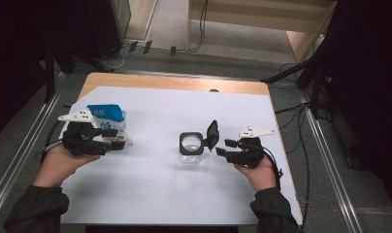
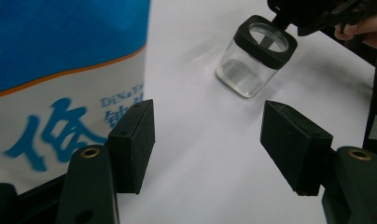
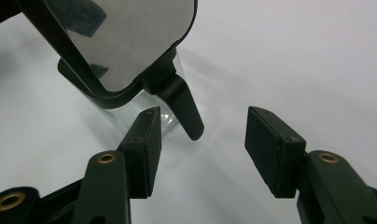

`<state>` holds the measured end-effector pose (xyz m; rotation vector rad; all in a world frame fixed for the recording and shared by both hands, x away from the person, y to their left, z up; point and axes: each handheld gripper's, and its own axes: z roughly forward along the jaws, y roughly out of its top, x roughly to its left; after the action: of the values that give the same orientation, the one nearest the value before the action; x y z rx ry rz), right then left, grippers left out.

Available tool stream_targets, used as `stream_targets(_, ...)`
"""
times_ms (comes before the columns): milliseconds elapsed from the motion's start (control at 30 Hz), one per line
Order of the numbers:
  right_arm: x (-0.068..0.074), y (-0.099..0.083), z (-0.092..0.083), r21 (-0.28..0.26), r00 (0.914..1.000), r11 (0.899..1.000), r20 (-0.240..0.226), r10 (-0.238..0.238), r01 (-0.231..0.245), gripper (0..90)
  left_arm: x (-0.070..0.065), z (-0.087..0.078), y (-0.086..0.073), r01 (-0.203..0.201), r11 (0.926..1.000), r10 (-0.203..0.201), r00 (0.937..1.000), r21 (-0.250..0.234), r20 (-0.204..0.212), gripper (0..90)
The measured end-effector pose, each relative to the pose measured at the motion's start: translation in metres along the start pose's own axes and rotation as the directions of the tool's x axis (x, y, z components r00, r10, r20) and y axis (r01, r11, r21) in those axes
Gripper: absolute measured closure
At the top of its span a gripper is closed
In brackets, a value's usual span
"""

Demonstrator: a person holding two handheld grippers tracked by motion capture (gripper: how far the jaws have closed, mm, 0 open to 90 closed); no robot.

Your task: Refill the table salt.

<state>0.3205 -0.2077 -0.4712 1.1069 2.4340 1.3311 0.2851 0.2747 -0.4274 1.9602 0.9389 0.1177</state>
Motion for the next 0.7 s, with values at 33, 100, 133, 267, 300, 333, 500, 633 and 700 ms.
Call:
stream_targets(33, 0.000, 0.000, 0.000, 0.000, 1.0000, 1.000, 0.000, 0.000, 0.000, 46.8, 0.002, -0.002, -0.001, 0.003, 1.0000, -0.003, 1.0000, -0.001, -0.005, 36.4)
stream_targets(100, 0.000, 0.000, 0.000, 0.001, 1.0000, 1.000, 0.000, 0.000, 0.000, 46.9, 0.005, -0.006, -0.002, 0.007, 1.0000, -0.007, 0.9998, 0.001, -0.017, 36.4)
stream_targets(133, 0.001, 0.000, 0.000, 0.002, 1.0000, 1.000, 0.000, -0.001, 0.001, 46.9, 0.007, -0.008, -0.003, 0.012, 0.9999, -0.012, 0.9996, 0.002, -0.024, 36.5)
stream_targets(267, 0.002, 0.000, 0.001, 0.011, 1.0000, 1.000, -0.002, 0.001, -0.001, 47.1, 0.015, -0.016, -0.007, 0.028, 0.9996, -0.028, 0.9983, 0.004, -0.051, 36.6)
stream_targets(300, 0.002, -0.001, 0.001, 0.012, 1.0000, 1.000, 0.000, -0.002, 0.002, 47.1, 0.018, -0.019, -0.009, 0.028, 0.9996, -0.028, 0.9980, 0.005, -0.057, 36.5)
stream_targets(333, 0.002, -0.001, 0.001, 0.012, 1.0000, 1.000, 0.000, -0.001, 0.001, 47.1, 0.020, -0.022, -0.010, 0.032, 0.9995, -0.031, 0.9977, 0.003, -0.060, 36.6)
stream_targets(500, 0.003, -0.001, 0.000, 0.016, 1.0000, 1.000, 0.003, 0.001, -0.001, 47.2, 0.035, -0.034, -0.016, 0.056, 0.9984, -0.056, 0.9953, -0.011, -0.079, 36.9)
stream_targets(633, 0.003, -0.003, -0.001, 0.016, 1.0000, 1.000, 0.003, -0.002, 0.002, 47.3, 0.045, -0.036, -0.018, 0.067, 0.9972, -0.070, 0.9940, -0.032, -0.084, 36.9)
stream_targets(700, 0.004, -0.004, -0.002, 0.017, 1.0000, 1.000, 0.007, 0.000, 0.000, 47.3, 0.051, -0.033, -0.016, 0.063, 0.9974, -0.066, 0.9938, -0.035, -0.090, 36.8)
